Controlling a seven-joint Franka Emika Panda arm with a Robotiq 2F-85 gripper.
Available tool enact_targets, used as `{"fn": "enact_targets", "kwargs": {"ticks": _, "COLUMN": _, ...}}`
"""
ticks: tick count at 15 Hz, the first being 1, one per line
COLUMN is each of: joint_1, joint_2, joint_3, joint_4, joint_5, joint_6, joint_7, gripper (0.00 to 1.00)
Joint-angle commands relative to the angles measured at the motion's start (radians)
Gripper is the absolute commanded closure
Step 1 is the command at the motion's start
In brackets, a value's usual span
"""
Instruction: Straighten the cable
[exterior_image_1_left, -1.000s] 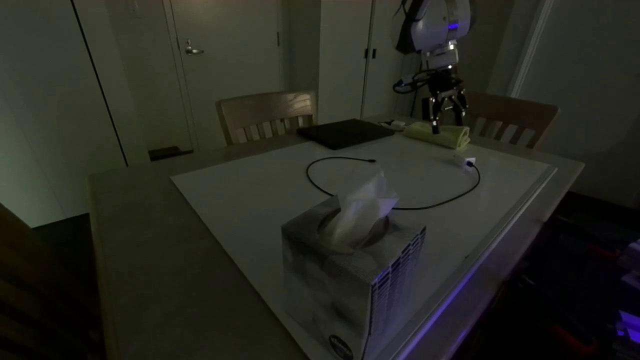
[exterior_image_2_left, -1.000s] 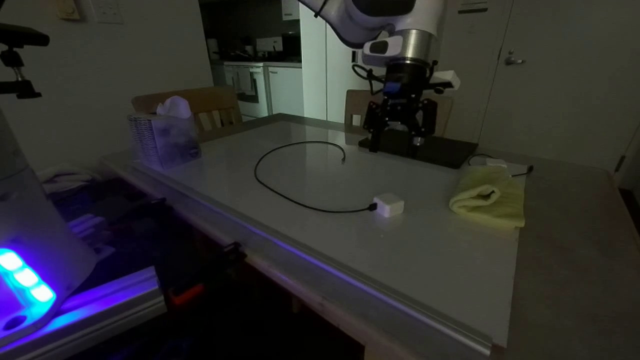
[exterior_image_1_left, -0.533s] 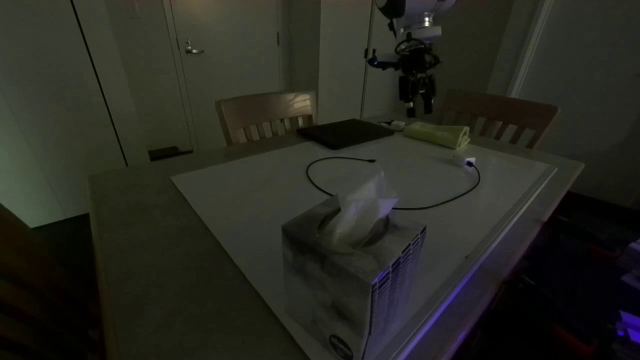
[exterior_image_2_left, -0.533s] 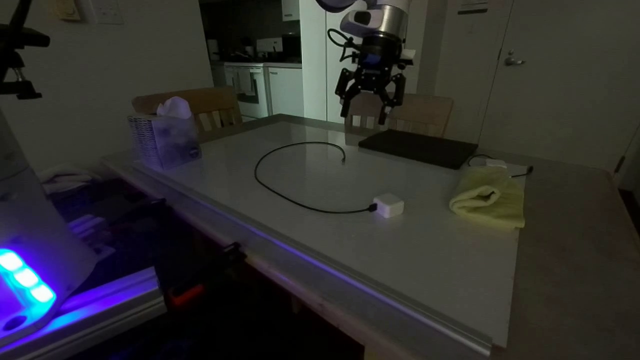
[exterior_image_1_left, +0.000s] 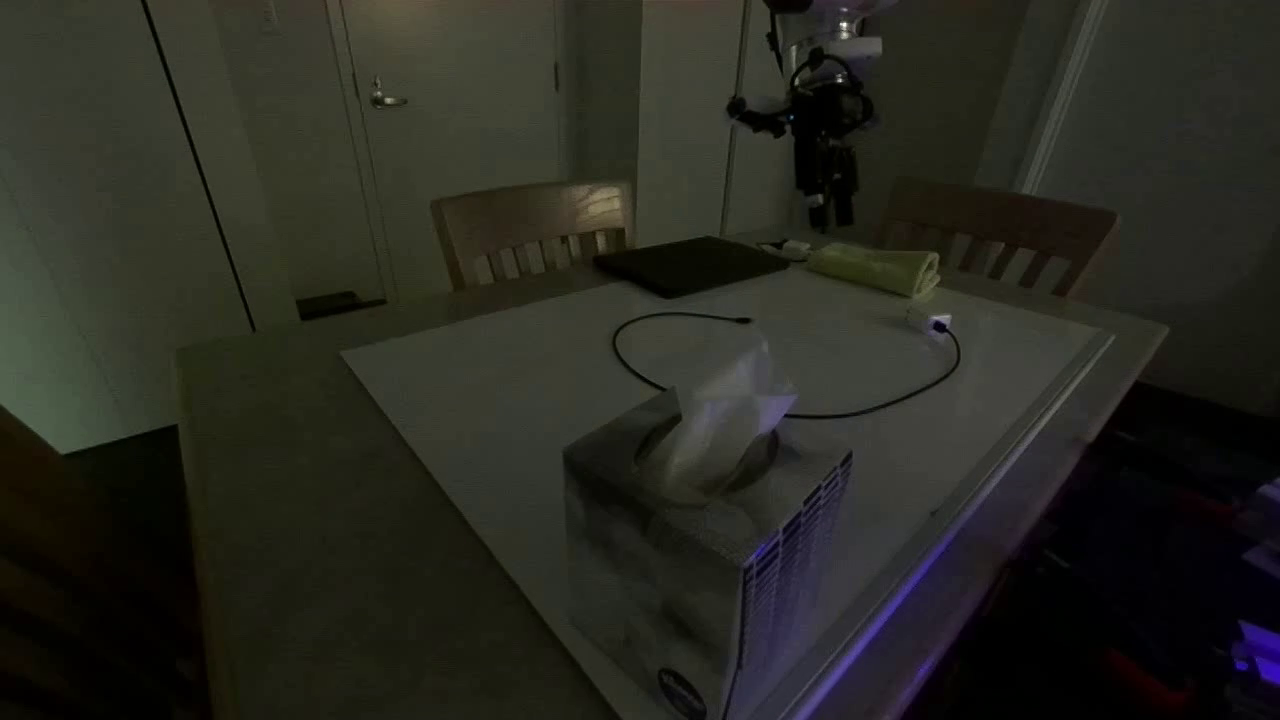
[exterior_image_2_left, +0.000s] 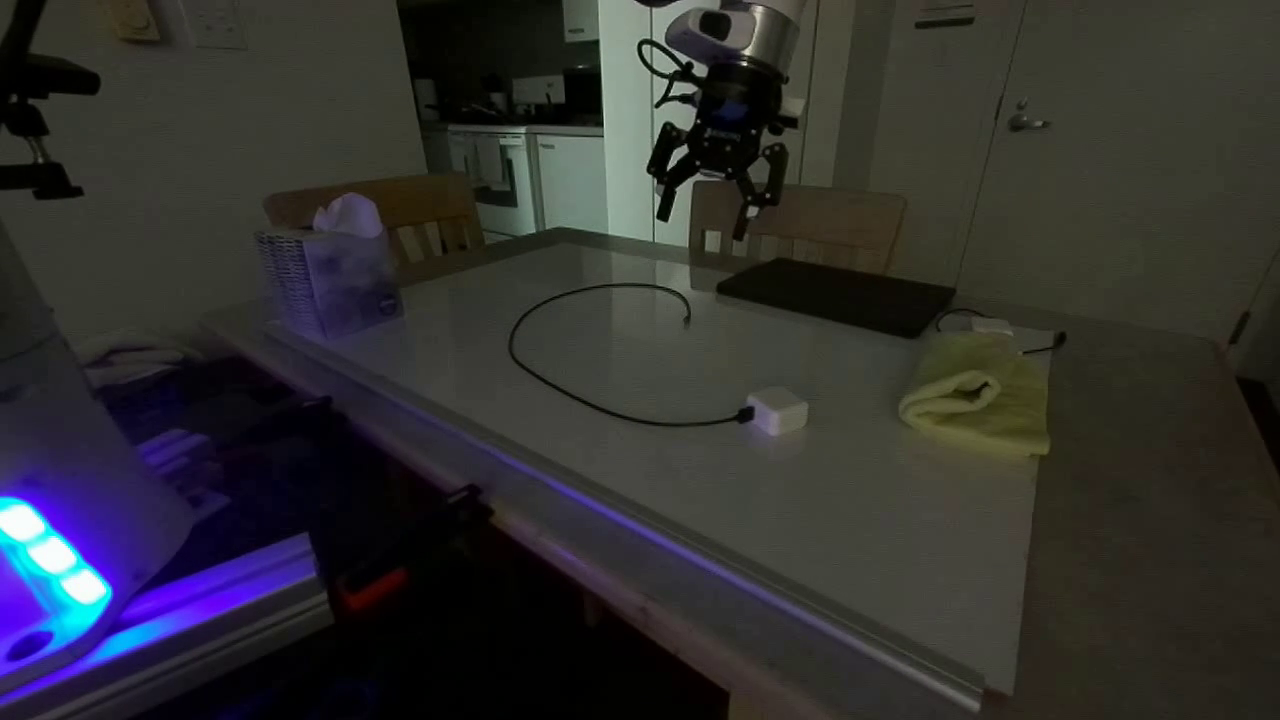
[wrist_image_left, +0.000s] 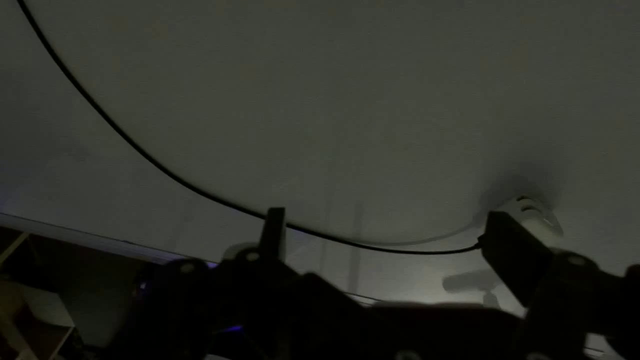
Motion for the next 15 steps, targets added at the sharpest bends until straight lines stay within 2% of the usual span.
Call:
{"fn": "enact_targets", "kwargs": {"ticks": 1, "joint_1": -0.109, "joint_2": -0.03, "joint_3": 0.13, "joint_4": -0.008, "joint_5": -0.014, "joint_6": 0.01, "joint_7": -0.042, "gripper": 0.0}}
{"fn": "enact_targets", "kwargs": {"ticks": 5, "joint_1": -0.197, "joint_2": -0.047, "joint_3": 0.241, "joint_4": -0.036, "joint_5": 0.053, "joint_6": 0.0, "joint_7": -0.189, "gripper": 0.0}}
{"fn": "enact_targets", "kwargs": {"ticks": 9, "joint_1": -0.252, "joint_2": -0.045, "joint_3": 0.307, "joint_4": -0.049, "joint_5": 0.143, "joint_6": -0.036, "joint_7": -0.365, "gripper": 0.0}}
{"fn": "enact_targets", "kwargs": {"ticks": 12, "joint_1": -0.264, "joint_2": -0.045, "joint_3": 0.328, "joint_4": -0.081, "joint_5": 0.174, "joint_6": -0.042, "joint_7": -0.508, "gripper": 0.0}}
{"fn": "enact_targets", "kwargs": {"ticks": 15, "joint_1": -0.244, "joint_2": -0.04, "joint_3": 0.331, "joint_4": -0.116, "joint_5": 0.136, "joint_6": -0.031, "joint_7": -0.626, "gripper": 0.0}}
